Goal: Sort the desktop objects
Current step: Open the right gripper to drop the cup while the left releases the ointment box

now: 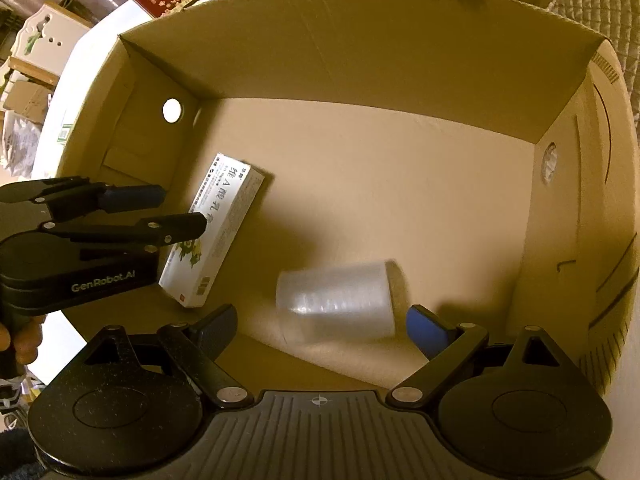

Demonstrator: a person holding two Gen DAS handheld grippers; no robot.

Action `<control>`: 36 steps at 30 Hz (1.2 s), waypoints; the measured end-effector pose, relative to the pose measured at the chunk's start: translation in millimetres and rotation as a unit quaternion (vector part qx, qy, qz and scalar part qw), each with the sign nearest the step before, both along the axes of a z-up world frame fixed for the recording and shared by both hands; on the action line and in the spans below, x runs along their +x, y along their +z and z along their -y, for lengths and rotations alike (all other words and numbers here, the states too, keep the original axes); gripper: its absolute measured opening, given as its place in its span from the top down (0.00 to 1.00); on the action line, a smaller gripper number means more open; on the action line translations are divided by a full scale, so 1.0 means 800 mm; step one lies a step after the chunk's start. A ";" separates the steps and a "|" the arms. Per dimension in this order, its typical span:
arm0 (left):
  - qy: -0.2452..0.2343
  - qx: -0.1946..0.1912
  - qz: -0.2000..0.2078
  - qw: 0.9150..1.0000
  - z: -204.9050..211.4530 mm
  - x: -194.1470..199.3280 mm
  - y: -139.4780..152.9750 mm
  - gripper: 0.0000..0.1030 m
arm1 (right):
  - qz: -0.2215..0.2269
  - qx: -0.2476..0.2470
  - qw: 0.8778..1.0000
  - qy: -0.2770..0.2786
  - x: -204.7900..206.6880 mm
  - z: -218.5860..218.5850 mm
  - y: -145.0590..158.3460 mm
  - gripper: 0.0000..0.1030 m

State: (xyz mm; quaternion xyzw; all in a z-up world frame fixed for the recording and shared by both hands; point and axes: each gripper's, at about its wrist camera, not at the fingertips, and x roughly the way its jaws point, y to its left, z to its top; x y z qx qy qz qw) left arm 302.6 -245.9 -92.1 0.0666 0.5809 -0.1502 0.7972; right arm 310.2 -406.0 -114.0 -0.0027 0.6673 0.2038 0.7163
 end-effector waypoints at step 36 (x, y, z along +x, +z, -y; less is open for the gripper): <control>-0.052 -0.021 0.127 0.990 -0.022 -0.082 0.107 0.39 | 0.130 -0.020 0.987 -0.091 -0.066 0.016 0.082 0.09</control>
